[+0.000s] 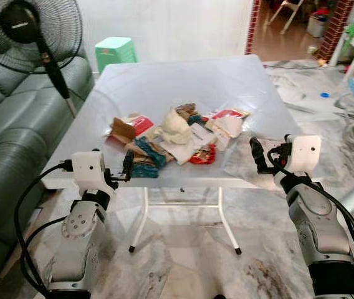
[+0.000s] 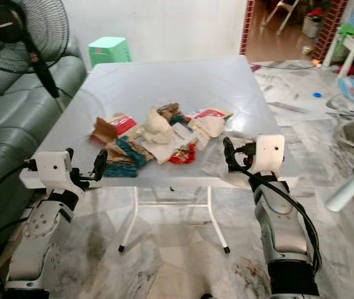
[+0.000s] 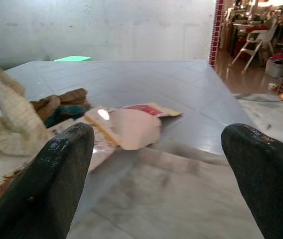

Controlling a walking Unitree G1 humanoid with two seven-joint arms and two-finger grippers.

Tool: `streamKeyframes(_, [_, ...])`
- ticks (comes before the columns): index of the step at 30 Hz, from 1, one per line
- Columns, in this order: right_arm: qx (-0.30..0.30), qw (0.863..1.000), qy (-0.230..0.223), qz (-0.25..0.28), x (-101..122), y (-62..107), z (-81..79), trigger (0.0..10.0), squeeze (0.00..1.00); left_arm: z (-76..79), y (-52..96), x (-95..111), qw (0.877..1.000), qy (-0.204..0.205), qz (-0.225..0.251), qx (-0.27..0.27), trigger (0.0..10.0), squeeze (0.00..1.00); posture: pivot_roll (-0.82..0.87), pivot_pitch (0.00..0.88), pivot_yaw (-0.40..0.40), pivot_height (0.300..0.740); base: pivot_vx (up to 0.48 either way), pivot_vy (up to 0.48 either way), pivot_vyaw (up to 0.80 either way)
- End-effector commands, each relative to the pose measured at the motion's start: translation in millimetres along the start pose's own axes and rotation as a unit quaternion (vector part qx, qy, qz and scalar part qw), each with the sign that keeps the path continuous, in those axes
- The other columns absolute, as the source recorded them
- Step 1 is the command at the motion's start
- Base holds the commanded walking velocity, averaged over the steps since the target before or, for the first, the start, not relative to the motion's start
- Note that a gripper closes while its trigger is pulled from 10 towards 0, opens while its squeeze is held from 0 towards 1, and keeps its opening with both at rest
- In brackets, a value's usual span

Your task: Picking trash to rubbish bin

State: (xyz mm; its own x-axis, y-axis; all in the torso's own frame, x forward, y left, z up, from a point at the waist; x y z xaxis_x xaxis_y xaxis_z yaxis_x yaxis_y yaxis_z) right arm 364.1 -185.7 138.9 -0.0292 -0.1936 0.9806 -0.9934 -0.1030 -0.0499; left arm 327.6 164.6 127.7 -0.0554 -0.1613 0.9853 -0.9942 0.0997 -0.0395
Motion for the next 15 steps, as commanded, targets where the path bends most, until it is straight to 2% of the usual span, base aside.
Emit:
streamKeyframes(1, [0.027,0.999,0.022,-0.008,5.2,3.7,-2.2,10.0,0.00,11.1,11.8,6.4,0.999,-0.028,0.001,-0.044,10.0,0.00,0.00,0.010,0.042,0.740,0.000,0.000,0.00])
streamKeyframes(4, [0.041,0.998,0.043,-0.014,6.4,4.3,-3.1,10.0,0.00,14.6,16.5,7.4,0.998,-0.026,0.000,-0.058,10.0,0.00,0.01,0.008,0.059,0.740,0.000,0.000,0.00])
streamKeyframes(9, [0.064,0.996,0.060,-0.031,6.7,4.8,-2.5,10.0,0.00,9.6,15.7,11.7,1.000,-0.005,0.002,-0.021,10.0,0.00,0.00,0.007,0.067,0.740,0.000,0.000,0.00])
streamKeyframes(10, [0.056,0.996,0.069,-0.021,11.2,2.8,-0.7,10.0,0.00,3.4,14.9,12.3,1.000,0.013,0.005,0.012,10.0,0.00,0.00,0.009,0.058,0.740,0.000,0.000,0.00])
streamKeyframes(12, [0.038,0.997,0.071,-0.008,15.0,0.0,1.3,10.0,0.00,-6.6,14.8,12.9,0.998,0.019,0.006,0.052,10.0,0.00,0.00,0.009,0.058,0.740,0.000,0.000,0.00])
streamKeyframes(15, [0.018,0.998,0.060,-0.003,16.3,-1.8,3.6,10.0,0.00,-17.2,15.5,14.0,0.996,0.027,0.004,0.087,10.0,0.00,0.01,0.013,0.046,0.740,0.000,0.000,0.00])
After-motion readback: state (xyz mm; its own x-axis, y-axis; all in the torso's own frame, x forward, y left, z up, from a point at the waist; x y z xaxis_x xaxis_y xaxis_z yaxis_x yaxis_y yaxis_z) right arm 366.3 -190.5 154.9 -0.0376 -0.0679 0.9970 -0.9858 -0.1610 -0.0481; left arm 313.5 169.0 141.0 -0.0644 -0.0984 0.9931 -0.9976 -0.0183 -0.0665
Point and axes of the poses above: a point about 5 cm out from each wrist's last joint towards the gripper, its own y axis pointing back from the gripper into the wrist, its own x axis along the axis of the wrist's last joint, z = x × y, the point moved 5 cm from there along -y, pointing out of the wrist towards the gripper, and after that the axes turned 12 degrees about -y, right-handed, at the moved point
